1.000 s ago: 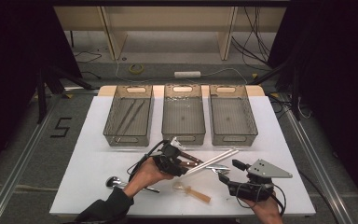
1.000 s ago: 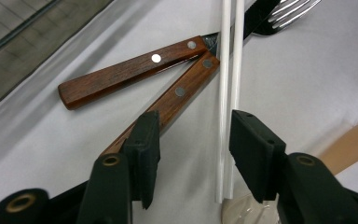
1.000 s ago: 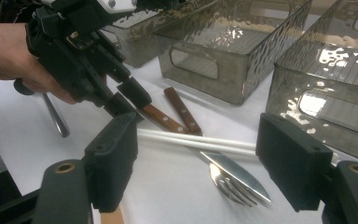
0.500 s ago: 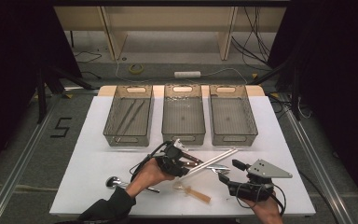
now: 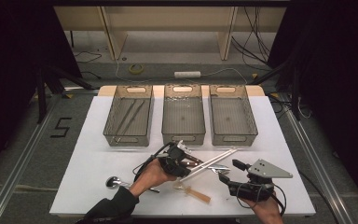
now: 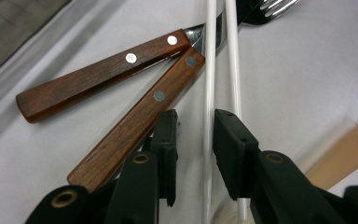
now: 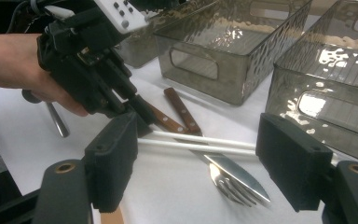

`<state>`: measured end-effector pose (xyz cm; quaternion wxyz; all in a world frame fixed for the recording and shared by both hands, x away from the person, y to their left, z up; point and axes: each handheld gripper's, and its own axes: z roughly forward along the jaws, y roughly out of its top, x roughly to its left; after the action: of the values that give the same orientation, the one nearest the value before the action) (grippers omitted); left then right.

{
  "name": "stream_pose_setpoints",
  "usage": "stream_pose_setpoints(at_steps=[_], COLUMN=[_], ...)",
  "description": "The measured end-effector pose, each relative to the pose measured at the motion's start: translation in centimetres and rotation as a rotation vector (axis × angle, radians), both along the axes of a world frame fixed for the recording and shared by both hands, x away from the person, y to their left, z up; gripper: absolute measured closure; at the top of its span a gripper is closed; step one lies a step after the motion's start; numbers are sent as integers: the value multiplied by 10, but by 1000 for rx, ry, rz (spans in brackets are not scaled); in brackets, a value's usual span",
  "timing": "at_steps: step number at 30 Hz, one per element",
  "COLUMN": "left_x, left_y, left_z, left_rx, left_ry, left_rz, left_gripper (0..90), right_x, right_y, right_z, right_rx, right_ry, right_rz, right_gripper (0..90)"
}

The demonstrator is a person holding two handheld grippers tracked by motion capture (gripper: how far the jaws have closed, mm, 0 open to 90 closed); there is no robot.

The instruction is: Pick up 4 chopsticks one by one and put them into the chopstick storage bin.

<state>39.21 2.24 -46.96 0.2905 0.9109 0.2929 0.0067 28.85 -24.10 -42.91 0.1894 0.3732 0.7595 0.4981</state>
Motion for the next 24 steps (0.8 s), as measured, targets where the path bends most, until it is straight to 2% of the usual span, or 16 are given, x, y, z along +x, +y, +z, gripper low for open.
stream_pose_setpoints(at_steps=[8, 12, 24], left_x=[-2, -3, -5], left_y=[-3, -4, -2], left_z=[-1, -2, -1], left_rx=[14, 18, 24], left_ry=[-9, -23, -72], left_rz=[-28, -55, -68], left_gripper=[773, 841, 862], right_x=[0, 0, -1], right_y=[1, 1, 1], right_z=[0, 0, 0], right_rx=[-3, -4, -6], right_ry=[-2, -3, -3], right_rz=[3, 3, 7], right_gripper=[305, 305, 305])
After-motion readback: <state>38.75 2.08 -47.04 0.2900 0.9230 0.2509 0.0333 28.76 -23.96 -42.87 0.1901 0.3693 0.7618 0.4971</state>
